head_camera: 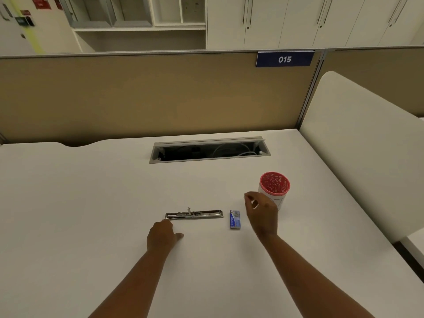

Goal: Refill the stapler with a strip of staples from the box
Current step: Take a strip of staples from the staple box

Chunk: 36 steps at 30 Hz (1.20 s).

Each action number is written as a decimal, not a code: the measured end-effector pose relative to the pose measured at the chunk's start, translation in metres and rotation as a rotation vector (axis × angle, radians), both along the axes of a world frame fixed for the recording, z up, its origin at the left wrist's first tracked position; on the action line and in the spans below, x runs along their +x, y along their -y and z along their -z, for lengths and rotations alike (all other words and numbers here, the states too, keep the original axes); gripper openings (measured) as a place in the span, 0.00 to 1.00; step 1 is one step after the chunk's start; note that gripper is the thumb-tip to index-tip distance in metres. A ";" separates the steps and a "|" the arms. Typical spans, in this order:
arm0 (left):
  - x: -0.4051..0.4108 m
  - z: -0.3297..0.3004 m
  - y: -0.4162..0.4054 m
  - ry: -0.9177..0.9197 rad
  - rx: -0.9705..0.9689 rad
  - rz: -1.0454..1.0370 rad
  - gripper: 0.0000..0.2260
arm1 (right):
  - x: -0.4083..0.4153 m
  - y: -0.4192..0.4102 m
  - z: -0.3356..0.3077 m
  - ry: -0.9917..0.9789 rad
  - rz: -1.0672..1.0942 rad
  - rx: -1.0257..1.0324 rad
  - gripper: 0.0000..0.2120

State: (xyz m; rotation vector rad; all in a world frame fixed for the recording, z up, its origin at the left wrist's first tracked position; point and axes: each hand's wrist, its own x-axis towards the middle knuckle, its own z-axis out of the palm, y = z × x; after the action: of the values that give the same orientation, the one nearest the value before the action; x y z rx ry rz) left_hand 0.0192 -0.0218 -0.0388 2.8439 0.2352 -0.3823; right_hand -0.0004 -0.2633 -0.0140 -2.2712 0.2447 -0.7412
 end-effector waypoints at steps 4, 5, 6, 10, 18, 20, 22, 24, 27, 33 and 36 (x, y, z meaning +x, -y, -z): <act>0.000 0.001 -0.004 0.026 0.002 0.026 0.17 | 0.000 -0.015 0.031 -0.496 0.003 0.043 0.19; 0.000 0.002 -0.004 0.040 0.006 0.029 0.17 | -0.001 -0.017 0.036 -0.566 -0.003 0.030 0.23; -0.001 0.004 -0.005 0.061 -0.001 0.022 0.16 | -0.001 -0.019 0.040 -0.605 -0.010 0.015 0.26; -0.009 0.008 -0.004 0.216 -0.194 -0.130 0.15 | 0.000 -0.026 0.047 -0.616 0.005 -0.046 0.21; -0.008 -0.013 0.044 0.417 -0.895 -0.170 0.07 | 0.000 -0.030 0.028 -0.357 0.011 0.227 0.21; -0.008 -0.018 0.060 0.225 -1.139 -0.208 0.07 | -0.002 -0.036 0.019 -0.300 -0.049 0.292 0.23; -0.010 -0.022 0.072 0.003 -1.337 -0.286 0.10 | -0.006 -0.042 0.011 -0.247 -0.114 0.305 0.22; -0.015 -0.024 0.078 -0.169 -1.518 -0.391 0.14 | -0.013 -0.049 0.008 -0.220 -0.188 0.292 0.20; -0.018 -0.025 0.080 -0.259 -1.720 -0.558 0.18 | -0.020 -0.059 0.009 -0.233 -0.265 0.244 0.16; -0.012 -0.032 0.066 -0.200 -1.825 -0.631 0.15 | -0.026 -0.068 0.008 -0.242 -0.477 0.231 0.19; -0.010 -0.036 0.062 -0.188 -1.763 -0.580 0.19 | -0.027 -0.067 0.009 -0.190 -0.510 0.168 0.16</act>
State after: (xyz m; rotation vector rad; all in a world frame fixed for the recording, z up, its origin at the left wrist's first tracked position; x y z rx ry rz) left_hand 0.0094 -0.0842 -0.0031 0.9550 0.4292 -0.3928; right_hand -0.0277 -0.1960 -0.0230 -2.1123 -0.1777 -0.2300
